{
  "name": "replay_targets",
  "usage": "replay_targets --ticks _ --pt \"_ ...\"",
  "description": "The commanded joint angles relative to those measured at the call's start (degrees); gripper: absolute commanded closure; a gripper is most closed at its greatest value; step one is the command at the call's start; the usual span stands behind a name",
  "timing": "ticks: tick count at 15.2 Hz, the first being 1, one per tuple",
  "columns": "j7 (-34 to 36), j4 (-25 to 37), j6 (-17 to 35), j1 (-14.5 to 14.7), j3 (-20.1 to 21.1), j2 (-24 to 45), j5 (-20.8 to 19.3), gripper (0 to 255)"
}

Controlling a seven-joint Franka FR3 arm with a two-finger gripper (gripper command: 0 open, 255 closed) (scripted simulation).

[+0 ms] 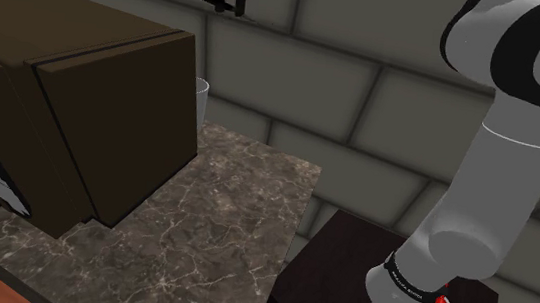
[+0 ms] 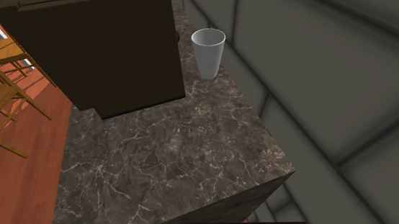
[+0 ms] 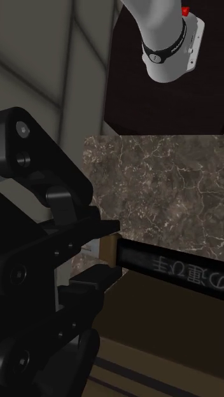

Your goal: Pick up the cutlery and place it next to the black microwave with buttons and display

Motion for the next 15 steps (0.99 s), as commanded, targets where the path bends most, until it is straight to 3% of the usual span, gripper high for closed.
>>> replay_targets --ticks 1,7,15 --pt "0.91 -2.77 1.61 0.01 0.25 -1.36 0.85 255" --pt "-1.38 -14.97 8.85 -2.85 -0.82 -7.09 4.29 255" --pt "-3.57 -26.94 16.61 -4.30 -1.93 -11.96 6.84 255"
